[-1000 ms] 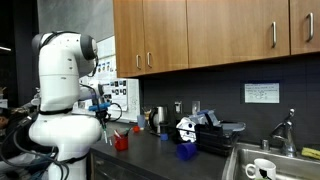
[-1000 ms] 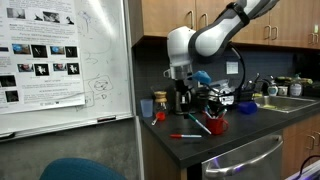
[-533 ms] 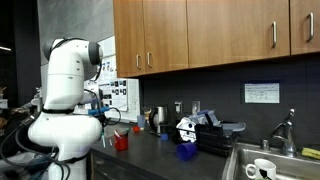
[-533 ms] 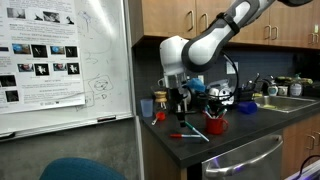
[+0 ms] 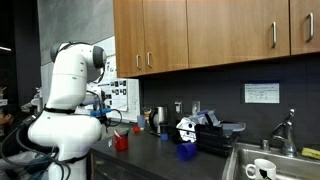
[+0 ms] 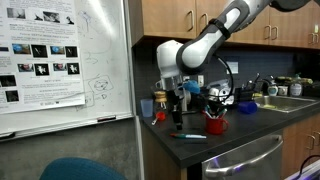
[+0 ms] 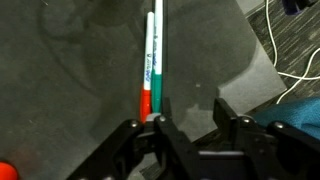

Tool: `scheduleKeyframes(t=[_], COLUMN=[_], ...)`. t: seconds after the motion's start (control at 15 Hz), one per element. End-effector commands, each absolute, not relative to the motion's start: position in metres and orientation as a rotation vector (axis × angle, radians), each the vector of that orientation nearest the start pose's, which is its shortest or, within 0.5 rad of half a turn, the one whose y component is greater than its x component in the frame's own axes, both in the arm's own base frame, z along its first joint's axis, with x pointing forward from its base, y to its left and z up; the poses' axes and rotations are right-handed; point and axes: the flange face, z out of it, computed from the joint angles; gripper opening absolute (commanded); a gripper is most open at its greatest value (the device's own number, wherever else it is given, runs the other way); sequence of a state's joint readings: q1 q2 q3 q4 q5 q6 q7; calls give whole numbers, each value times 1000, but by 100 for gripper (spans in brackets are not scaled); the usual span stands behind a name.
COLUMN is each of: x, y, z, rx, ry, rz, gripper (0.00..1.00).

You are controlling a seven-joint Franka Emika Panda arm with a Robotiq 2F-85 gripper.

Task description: Take the green marker out of the cup

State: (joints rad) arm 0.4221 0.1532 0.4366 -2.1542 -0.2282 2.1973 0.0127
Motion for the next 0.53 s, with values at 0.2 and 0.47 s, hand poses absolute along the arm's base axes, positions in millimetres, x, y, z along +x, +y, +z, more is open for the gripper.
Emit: scheduleKeyframes(t=[0.2,0.47], x=[386,393], y=[381,345], z=[346,363], rx=[-2950,-3004], ry=[-1392,-1137], rz=[34,72], gripper=[98,100])
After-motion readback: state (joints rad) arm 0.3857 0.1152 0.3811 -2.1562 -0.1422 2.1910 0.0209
